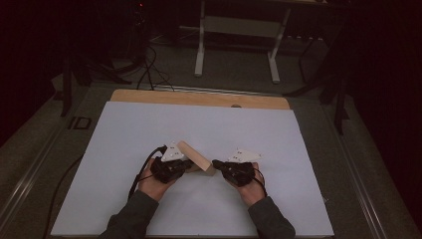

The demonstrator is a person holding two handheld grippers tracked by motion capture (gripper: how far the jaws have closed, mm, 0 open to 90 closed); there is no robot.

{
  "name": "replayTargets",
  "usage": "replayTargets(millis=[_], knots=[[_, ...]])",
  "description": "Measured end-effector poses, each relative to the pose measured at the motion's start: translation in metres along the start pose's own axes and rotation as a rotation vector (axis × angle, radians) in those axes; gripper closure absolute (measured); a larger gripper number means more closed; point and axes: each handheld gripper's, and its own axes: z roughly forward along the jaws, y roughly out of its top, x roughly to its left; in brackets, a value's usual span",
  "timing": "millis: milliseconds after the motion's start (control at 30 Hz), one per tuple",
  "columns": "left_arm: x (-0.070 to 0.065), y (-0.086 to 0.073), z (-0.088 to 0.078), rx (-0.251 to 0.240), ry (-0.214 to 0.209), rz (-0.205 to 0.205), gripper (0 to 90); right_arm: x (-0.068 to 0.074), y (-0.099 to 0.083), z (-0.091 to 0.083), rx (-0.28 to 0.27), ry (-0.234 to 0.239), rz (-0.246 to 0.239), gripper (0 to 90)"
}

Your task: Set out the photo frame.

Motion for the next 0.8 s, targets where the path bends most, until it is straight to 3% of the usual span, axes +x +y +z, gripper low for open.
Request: replayTargets(millis=[800], knots=[[0.013, -0.004, 0.009, 0.016, 0.001, -0.020, 89.9, 0.019, 0.005, 0.009, 0.010, 0.038, -0.055, 89.3]])
